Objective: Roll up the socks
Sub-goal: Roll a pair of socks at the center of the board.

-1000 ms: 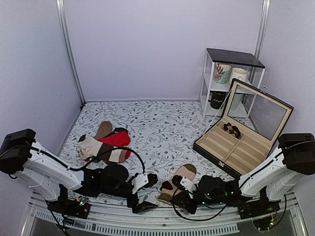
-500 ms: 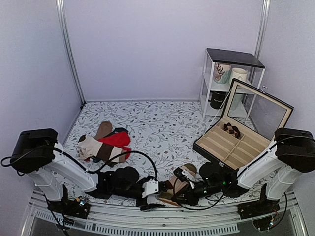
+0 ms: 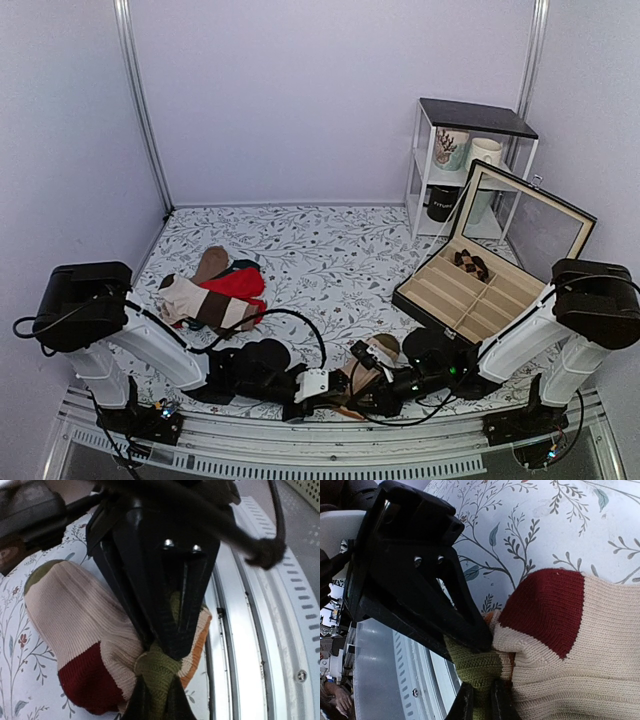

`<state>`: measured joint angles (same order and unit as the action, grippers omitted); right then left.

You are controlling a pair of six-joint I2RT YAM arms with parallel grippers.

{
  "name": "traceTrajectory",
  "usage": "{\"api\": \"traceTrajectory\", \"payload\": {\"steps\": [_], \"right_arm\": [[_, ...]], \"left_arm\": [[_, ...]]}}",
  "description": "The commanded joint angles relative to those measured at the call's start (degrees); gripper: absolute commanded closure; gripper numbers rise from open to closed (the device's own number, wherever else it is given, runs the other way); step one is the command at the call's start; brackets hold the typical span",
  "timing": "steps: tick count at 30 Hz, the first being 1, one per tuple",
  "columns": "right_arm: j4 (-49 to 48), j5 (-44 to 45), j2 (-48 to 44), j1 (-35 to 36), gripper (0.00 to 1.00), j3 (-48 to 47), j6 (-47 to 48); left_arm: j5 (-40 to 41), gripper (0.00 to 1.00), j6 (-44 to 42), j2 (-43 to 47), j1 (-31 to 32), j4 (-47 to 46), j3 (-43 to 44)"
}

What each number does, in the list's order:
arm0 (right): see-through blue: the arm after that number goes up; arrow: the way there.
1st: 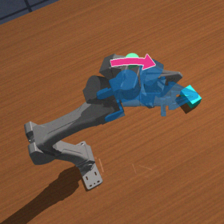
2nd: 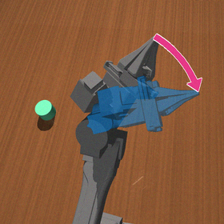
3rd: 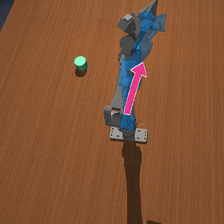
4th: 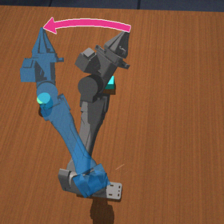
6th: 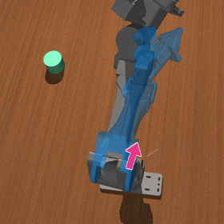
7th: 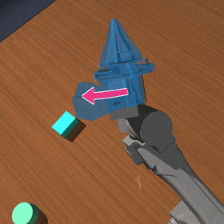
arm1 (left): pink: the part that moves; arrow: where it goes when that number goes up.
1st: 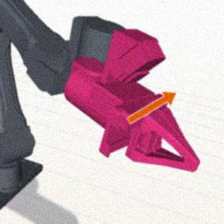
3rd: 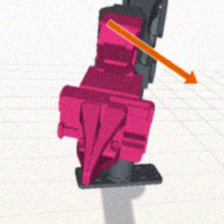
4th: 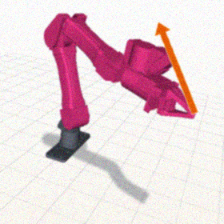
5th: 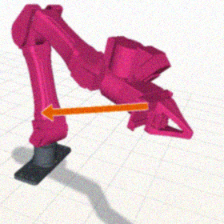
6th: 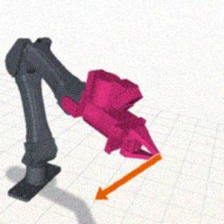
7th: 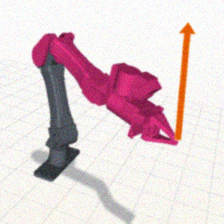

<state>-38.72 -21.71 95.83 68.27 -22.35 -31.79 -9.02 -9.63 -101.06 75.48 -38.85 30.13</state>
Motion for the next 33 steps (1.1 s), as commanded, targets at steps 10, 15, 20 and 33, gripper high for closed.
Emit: {"api": "traceTrajectory", "payload": {"steps": [10, 15, 20, 33], "right_arm": [[14.0, 1.5, 4.0, -0.7, 0.85, 0.9, -0.5], [16.7, 4.1, 1.8, -0.8, 0.69, -0.2, 0.4], [17.3, 10.1, -11.5, -0.7, 0.54, 1.6, 5.0], [8.3, 23.2, -22.5, 8.0, 0.47, 7.3, 23.3]], "left_arm": [[-3.8, 1.00, 7.1, 0.5, 0.5, 5.3, -0.8], [-2.0, 1.00, 12.8, -0.5, 0.3, 11.7, 0.9], [-3.3, 1.00, 18.4, -2.5, -0.5, 17.8, 2.7], [-11.5, 1.00, 26.2, -5.5, -4.0, 20.3, 2.7]]}}
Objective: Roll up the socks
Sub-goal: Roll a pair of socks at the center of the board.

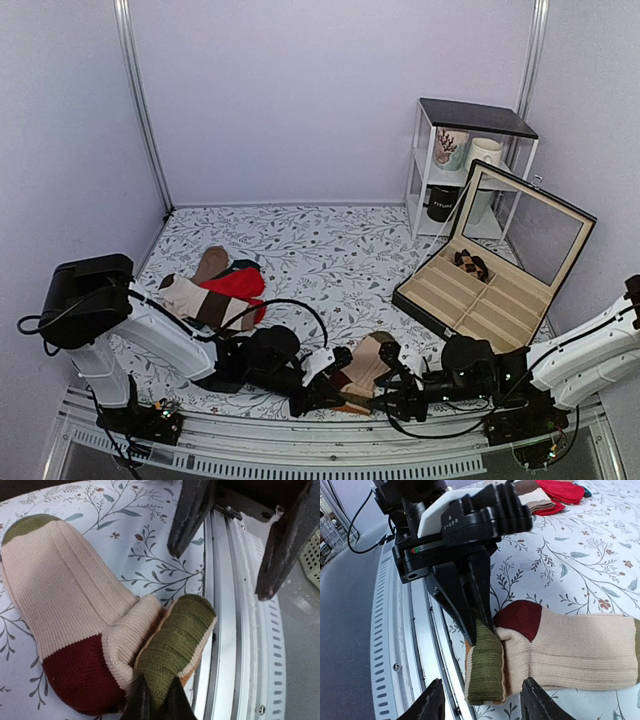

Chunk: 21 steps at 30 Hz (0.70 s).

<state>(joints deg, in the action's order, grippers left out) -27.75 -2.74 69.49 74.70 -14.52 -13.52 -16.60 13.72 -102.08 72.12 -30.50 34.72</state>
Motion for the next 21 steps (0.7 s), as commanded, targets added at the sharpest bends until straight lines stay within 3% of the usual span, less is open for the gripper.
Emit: {"api": "traceTrajectory", "payload": {"steps": [1, 5, 11, 20, 21], "right_arm": [[-2.9, 4.9, 5.7, 2.4, 0.47, -1.3, 5.2], [-3.5, 9.5, 12.9, 5.4, 0.41, -4.9, 5.8], [-4.2, 9.8, 16.5, 5.8, 0.43, -6.3, 6.2], [-2.3, 6.7, 19.4, 5.8, 0.86, -6.3, 1.4], [-2.2, 6.5, 19.9, 5.6, 0.87, -6.2, 0.1]], "left_arm": [[-4.2, 1.00, 2.9, -4.7, -0.8, 11.8, -1.8], [-5.1, 1.00, 2.9, -5.5, -0.9, 11.6, -1.6], [-5.5, 1.00, 2.8, -5.6, -1.1, 11.3, -2.0], [-2.7, 0.99, 2.3, -3.9, -1.2, 9.0, -2.8], [-1.7, 0.91, 2.0, -3.0, -1.2, 8.6, -3.1]]}}
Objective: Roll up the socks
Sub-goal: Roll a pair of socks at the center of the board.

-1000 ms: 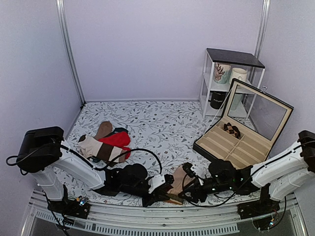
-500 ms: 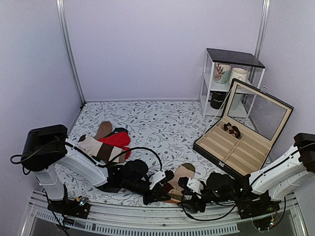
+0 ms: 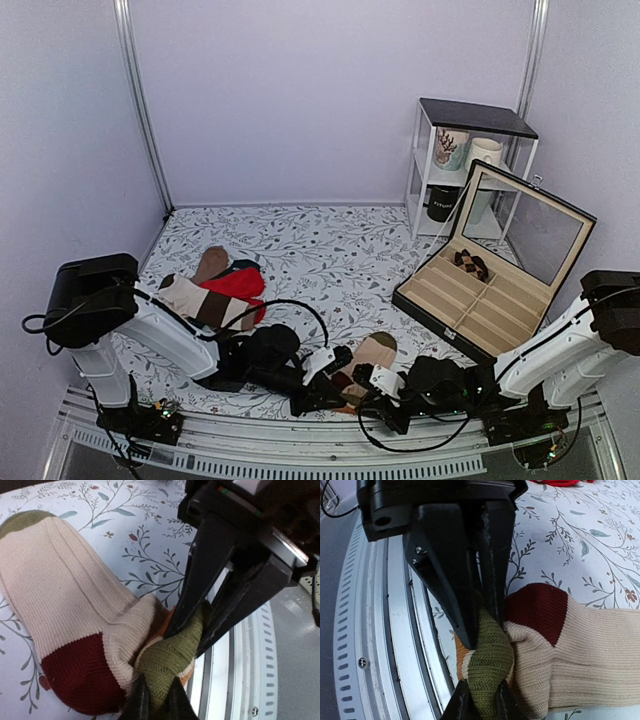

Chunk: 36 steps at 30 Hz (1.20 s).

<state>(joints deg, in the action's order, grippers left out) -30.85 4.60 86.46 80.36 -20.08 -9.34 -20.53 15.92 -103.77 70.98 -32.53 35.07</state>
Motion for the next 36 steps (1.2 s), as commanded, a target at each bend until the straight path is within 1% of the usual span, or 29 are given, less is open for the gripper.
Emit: {"api": "traceTrajectory", "payload": {"steps": [1, 3, 4, 5, 8, 12, 13, 17, 21, 26, 29, 30, 32, 36], "right_arm": [[1.0, -1.1, 3.4, -0.3, 0.88, -0.4, -5.3], [0.3, -2.0, 3.6, -1.3, 0.89, 0.6, -8.6], [-0.3, -2.5, 3.5, -1.8, 0.89, 1.4, -10.2], [-0.9, -3.2, 3.3, -2.6, 0.89, 2.2, -12.1], [-2.3, -6.9, 2.9, -5.1, 0.89, 3.8, -15.1], [-1.6, -16.1, 5.5, -9.6, 0.89, 3.1, -19.4], [-1.3, -18.3, 6.6, -10.4, 0.89, 2.7, -20.2], [0.2, -23.4, 11.4, -12.3, 0.89, 1.4, -23.7], [0.6, -24.9, 14.6, -12.7, 0.89, 1.2, -25.5], [0.5, -25.7, 15.2, -12.7, 0.89, 1.3, -26.2], [0.6, -25.6, 14.8, -12.8, 0.89, 1.3, -26.3], [0.7, -25.7, 14.6, -12.8, 0.89, 1.4, -26.3], [0.6, -25.8, 14.7, -12.9, 0.89, 1.5, -26.3], [0.6, -26.1, 15.4, -13.0, 0.89, 1.4, -26.4]], "left_arm": [[3.3, 0.80, -0.6, -0.2, -0.1, 10.3, -3.6], [6.3, 0.63, -1.6, 2.7, 0.1, 9.4, -4.1], [8.4, 0.50, -2.3, 4.5, 0.3, 8.7, -4.6], [11.0, 0.44, -3.2, 6.6, 0.8, 8.0, -5.1], [17.1, 0.41, -8.3, 13.1, 2.8, 4.8, -6.7], [20.2, 0.42, -16.8, 17.0, 5.1, 1.7, -8.0], [20.8, 0.43, -19.8, 17.1, 6.0, 0.7, -8.5], [21.8, 0.44, -25.7, 15.2, 6.8, -6.2, -10.5], [21.4, 0.44, -27.5, 9.8, 6.9, -8.6, -8.8], [21.9, 0.44, -27.6, 4.4, 6.8, -12.2, -8.0], [21.3, 0.45, -27.6, 2.8, 6.8, -10.8, -7.2], [20.9, 0.47, -27.4, 2.4, 6.8, -10.1, -6.9], [19.7, 0.55, -26.9, 1.9, 6.8, -9.5, -6.9], [17.5, 0.77, -25.4, 1.5, 6.8, -9.7, -7.2]]}}
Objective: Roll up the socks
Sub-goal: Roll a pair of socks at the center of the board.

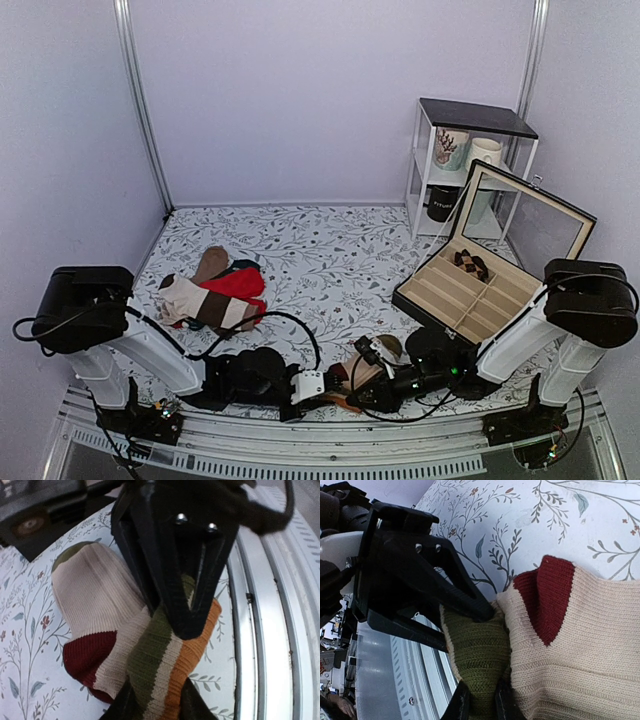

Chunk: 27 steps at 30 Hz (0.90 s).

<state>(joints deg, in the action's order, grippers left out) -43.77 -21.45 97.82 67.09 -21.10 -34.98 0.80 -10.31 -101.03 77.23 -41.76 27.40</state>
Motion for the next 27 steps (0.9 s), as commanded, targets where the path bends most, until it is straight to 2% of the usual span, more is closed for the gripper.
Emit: {"api": "traceTrajectory", "payload": {"steps": [1, 2, 4, 8, 13, 18, 20, 23, 27], "right_arm": [[13.5, -0.1, 4.3, 0.3, 0.89, 2.4, -0.7], [13.4, -0.2, 4.5, 0.2, 0.89, 2.4, -0.8], [13.5, -0.3, 5.0, 0.2, 0.89, 2.2, -0.8], [13.7, -0.3, 4.9, 0.2, 0.87, 1.9, -0.7], [18.3, 4.0, 0.3, 0.3, 0.65, 0.8, 0.7], [20.9, 14.5, -13.8, 0.2, 0.48, 3.2, 6.9], [19.2, 17.9, -19.6, 0.5, 0.47, 5.3, 9.9], [11.8, 22.3, -26.6, 3.6, 0.43, 9.4, 17.2], [10.4, 23.7, -27.7, 6.5, 0.42, 9.1, 24.3]], "left_arm": [[-4.1, 0.82, 1.0, -1.3, 0.5, -0.5, 0.5], [-4.5, 0.86, 1.3, -1.3, 0.5, -0.4, 0.5], [-5.6, 1.00, 1.8, -1.1, 0.5, -0.3, 0.5], [-7.7, 1.00, 4.0, 0.2, 0.5, 1.4, 0.3], [-9.2, 1.00, 10.7, 0.6, -0.2, 11.1, 2.8], [-11.4, 1.00, 18.7, -0.4, -1.9, 19.7, 3.7], [-13.7, 1.00, 21.1, -1.1, -2.6, 21.6, 3.9], [-17.5, 1.00, 24.0, -2.6, -3.6, 24.1, 4.9], [-20.6, 1.00, 25.8, -5.1, -4.4, 27.3, 6.7]]}}
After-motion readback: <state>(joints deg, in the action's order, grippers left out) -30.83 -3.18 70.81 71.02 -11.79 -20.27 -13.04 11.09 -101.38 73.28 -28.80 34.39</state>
